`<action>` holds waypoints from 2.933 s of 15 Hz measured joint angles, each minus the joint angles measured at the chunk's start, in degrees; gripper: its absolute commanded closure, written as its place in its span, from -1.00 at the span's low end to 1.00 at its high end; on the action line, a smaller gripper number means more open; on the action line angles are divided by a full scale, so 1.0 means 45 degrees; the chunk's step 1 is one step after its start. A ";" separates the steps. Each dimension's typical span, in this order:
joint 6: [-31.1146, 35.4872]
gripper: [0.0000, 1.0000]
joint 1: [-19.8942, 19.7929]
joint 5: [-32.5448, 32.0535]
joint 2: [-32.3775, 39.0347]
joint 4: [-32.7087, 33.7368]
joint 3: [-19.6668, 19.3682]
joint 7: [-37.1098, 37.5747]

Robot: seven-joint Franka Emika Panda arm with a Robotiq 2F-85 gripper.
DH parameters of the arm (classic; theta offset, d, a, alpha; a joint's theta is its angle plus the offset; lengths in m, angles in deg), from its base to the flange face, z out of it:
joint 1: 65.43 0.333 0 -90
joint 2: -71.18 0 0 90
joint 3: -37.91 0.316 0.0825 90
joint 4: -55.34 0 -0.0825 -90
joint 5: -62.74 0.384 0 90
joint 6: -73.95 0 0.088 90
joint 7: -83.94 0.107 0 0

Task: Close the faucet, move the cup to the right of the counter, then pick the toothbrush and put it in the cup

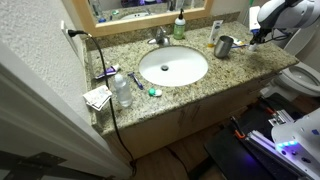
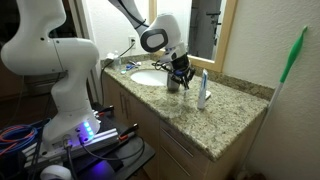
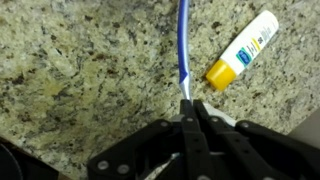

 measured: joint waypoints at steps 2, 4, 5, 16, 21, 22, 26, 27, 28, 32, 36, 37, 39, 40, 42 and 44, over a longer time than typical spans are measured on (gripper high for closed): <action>-0.0006 0.97 0.1779 0.1126 0.1322 -0.0372 -0.1379 0.0408; 0.0074 0.89 0.3765 0.2615 0.2258 -0.0756 -0.2908 0.0110; 0.0081 0.89 0.4577 0.3213 0.2476 -0.0880 -0.3522 -0.0228; -0.2787 0.97 0.6525 0.5428 0.5964 -0.1506 -0.5040 -0.0683; -0.5953 0.97 0.8629 0.7719 0.8448 -0.1767 -0.7373 -0.2686; -0.6005 0.97 0.8703 0.7771 0.8543 -0.1811 -0.7485 -0.2733; -0.6802 0.97 0.6877 0.7263 0.9156 -0.1318 -0.5030 -0.1611; -0.7196 0.97 0.6302 0.6911 0.9440 -0.0993 -0.4234 -0.0982; -0.7668 0.97 0.5777 0.6483 0.9776 -0.0586 -0.3536 -0.0265; -0.9061 0.97 0.4381 0.5251 1.1202 0.0938 -0.2143 0.1887; -0.9155 0.97 0.4177 0.5308 1.1317 0.1035 -0.1962 0.1784; -0.9152 0.97 0.4081 0.5376 1.1189 0.1072 -0.1855 0.1601; -0.9133 0.97 0.3777 0.5498 1.0834 0.1278 -0.1647 0.1207; -0.9134 0.97 0.3590 0.5512 1.0646 0.1421 -0.1559 0.1048; -0.9156 0.97 0.3111 0.5508 1.0219 0.1794 -0.1325 0.0798; -0.9177 0.97 0.2532 0.5476 0.9761 0.2291 -0.0932 0.0630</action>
